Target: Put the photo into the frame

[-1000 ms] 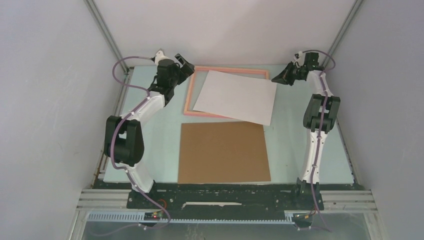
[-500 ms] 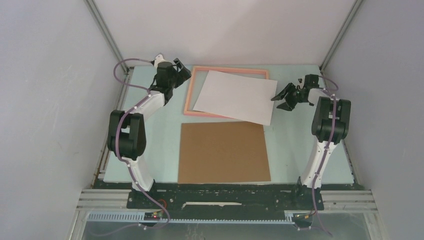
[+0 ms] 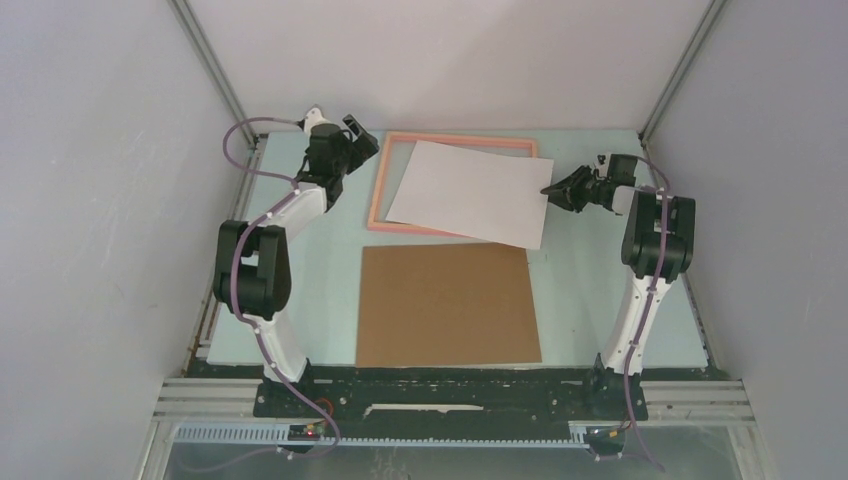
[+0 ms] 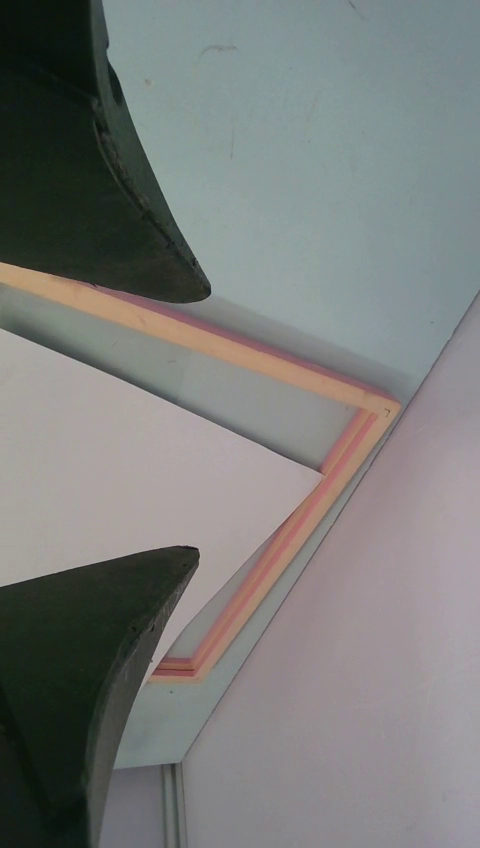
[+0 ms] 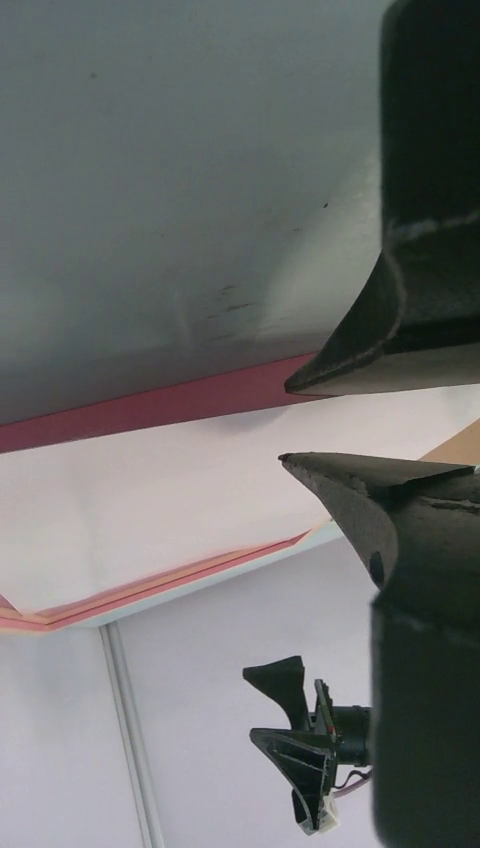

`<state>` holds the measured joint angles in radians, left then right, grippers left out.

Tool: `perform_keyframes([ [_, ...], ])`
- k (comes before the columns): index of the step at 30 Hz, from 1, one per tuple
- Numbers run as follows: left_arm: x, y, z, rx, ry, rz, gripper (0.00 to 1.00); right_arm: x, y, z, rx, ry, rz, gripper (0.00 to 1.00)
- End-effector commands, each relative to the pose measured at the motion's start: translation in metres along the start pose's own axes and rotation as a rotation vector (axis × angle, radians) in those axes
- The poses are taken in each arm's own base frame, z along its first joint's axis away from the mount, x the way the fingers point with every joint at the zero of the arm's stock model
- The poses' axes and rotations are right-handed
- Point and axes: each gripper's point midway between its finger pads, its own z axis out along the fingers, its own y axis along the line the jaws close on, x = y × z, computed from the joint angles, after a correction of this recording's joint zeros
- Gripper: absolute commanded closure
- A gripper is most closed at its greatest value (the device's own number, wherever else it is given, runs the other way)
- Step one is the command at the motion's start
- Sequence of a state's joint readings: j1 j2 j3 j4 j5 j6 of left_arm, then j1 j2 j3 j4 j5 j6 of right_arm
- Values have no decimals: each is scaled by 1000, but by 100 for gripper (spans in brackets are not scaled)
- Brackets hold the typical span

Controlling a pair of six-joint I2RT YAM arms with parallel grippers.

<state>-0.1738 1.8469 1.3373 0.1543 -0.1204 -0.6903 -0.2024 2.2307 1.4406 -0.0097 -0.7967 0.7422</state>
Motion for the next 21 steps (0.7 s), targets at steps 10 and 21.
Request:
perform_keyframes([
  [10, -15, 1, -3, 16, -46, 6, 0, -16, 38, 10, -131, 58, -203, 100],
  [21, -10, 2, 2, 22, -29, 0, 0, -30, 73, 14, -23, 167, -457, 100],
])
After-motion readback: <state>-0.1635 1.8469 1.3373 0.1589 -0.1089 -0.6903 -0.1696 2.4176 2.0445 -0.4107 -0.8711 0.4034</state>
